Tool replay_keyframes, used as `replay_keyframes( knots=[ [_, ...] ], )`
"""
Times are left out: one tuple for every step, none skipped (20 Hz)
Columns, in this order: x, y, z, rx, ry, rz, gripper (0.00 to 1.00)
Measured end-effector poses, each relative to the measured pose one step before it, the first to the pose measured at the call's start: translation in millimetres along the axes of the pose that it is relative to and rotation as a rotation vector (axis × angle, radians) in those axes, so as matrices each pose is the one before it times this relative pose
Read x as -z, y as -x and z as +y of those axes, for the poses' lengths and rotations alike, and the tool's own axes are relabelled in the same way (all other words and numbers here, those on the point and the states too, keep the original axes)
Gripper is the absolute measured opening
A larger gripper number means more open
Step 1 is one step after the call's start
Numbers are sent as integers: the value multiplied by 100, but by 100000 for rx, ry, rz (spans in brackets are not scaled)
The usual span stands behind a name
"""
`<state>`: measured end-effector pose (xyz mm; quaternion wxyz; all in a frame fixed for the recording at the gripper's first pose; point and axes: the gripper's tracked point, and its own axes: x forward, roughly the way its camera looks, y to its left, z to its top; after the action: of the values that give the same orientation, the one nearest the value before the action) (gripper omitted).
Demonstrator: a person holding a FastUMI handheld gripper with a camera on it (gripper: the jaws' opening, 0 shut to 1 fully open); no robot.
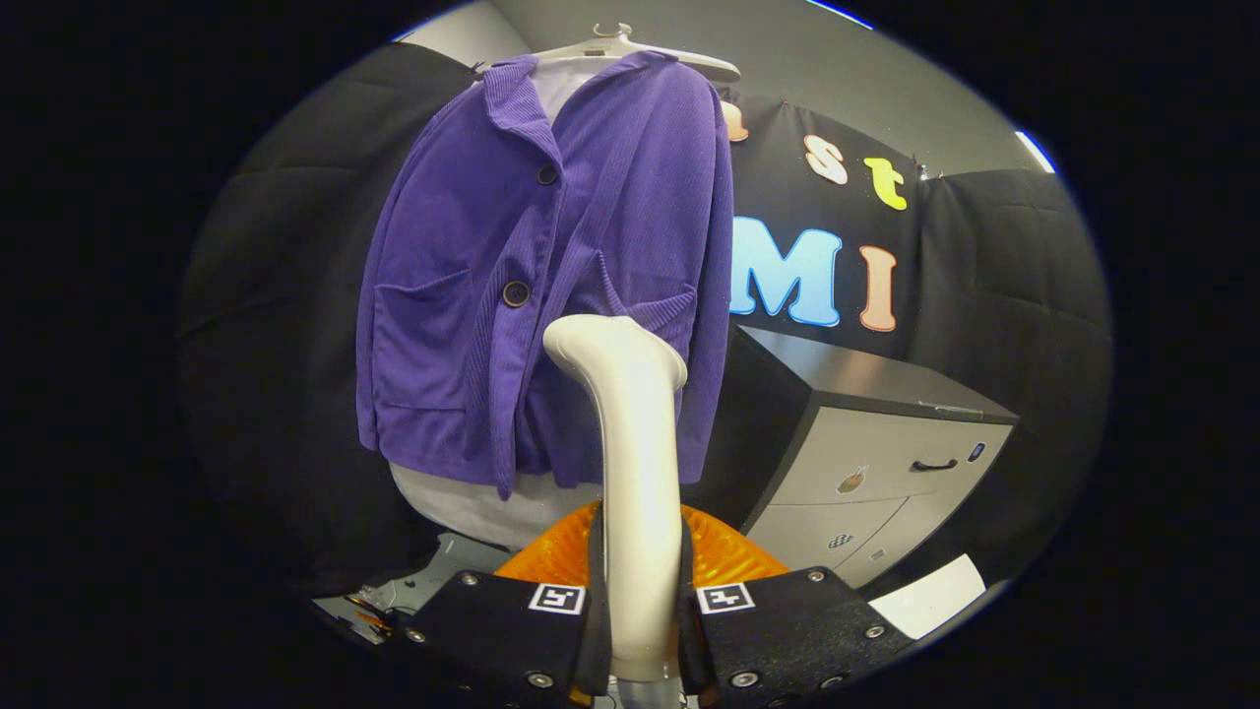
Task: Iron the clothes twice with a garment steamer, once on the left side and once on the right side.
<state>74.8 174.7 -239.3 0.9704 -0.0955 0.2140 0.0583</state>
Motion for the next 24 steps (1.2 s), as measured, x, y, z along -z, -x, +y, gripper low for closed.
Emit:
replay_keyframes(
  knots=[
    [961,226,114,-1371,574,2520,27],
    [605,306,-8,-684,87,2038,27],
    [197,400,-323,-99,-57,817,27],
    [-240,252,-272,58,324,10,27],
    [-546,97,-222,92,515,-147,27],
    [-812,297,-275,29,-280,-522,27],
    [-926,595,-168,-110,-1385,-1453,27],
    [-1288,625,-138,-89,-1412,-1703,27],
    [-1297,499,-94,-93,-1092,-1860,27],
    [-1460,483,5,-215,-605,-1921,27],
    [-1559,374,112,-421,-746,-2233,27],
    [-1465,240,269,-604,-730,-1911,27],
    [-1199,131,428,-808,-562,-1564,27],
    [-1333,287,510,-911,-103,-1892,27],
    [-1324,147,558,-934,242,-2513,27],
    [-1495,146,595,-751,365,-3312,27],
    [-1330,47,559,-359,1440,-3074,27],
    [-1472,-5,476,-59,1244,-2899,27],
    [-1142,-115,533,-438,505,-2790,27],
    [-1288,-173,693,-721,328,-2495,27],
    [-1275,-267,687,-368,555,-2487,27],
    [-1252,-356,497,157,790,-2166,27],
    [-1125,-221,560,25,424,-2100,27],
    [-1246,-361,641,-153,-146,-2160,27]
  ],
)
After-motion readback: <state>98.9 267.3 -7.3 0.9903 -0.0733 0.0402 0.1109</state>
